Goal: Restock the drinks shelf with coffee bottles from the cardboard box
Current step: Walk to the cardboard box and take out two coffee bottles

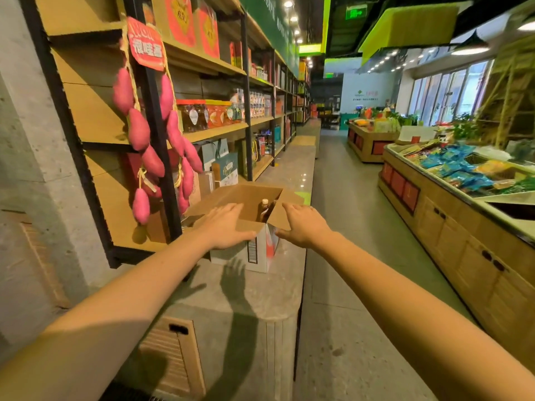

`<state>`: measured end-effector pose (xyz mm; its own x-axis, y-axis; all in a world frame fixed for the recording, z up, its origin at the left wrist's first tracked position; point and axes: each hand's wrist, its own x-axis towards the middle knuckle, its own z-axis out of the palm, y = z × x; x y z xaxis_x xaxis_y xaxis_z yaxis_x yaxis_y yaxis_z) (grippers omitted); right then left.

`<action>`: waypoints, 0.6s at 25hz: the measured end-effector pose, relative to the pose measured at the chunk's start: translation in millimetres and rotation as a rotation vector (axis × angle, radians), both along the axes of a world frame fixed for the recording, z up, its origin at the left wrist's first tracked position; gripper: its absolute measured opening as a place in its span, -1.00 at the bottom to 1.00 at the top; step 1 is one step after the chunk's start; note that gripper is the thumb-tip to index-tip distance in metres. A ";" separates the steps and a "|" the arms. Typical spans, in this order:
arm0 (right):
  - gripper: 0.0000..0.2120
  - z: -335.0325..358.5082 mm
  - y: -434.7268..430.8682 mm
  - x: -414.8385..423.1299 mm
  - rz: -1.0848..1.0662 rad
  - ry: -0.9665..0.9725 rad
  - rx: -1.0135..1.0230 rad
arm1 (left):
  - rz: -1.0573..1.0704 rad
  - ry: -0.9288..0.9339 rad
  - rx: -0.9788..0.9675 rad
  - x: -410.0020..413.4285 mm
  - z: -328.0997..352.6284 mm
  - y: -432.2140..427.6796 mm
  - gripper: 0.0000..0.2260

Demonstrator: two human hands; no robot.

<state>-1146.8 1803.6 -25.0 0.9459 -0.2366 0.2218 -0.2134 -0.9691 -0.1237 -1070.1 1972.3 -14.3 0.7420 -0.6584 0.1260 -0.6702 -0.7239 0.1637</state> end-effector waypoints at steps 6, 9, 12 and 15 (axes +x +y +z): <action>-0.46 -21.4 -73.0 160.7 0.038 0.051 0.055 | 0.045 0.074 -0.046 138.3 -14.3 -77.0 -0.25; -0.44 -34.7 -93.6 217.1 0.054 0.077 0.040 | 0.048 0.118 -0.065 193.1 -28.1 -98.6 -0.32; -0.41 -48.1 -114.4 268.1 0.046 0.088 0.061 | 0.058 0.173 -0.078 251.7 -48.3 -121.3 -0.31; -0.42 -63.9 -128.0 315.7 0.019 0.101 0.125 | 0.047 0.212 -0.035 308.1 -67.2 -145.6 -0.27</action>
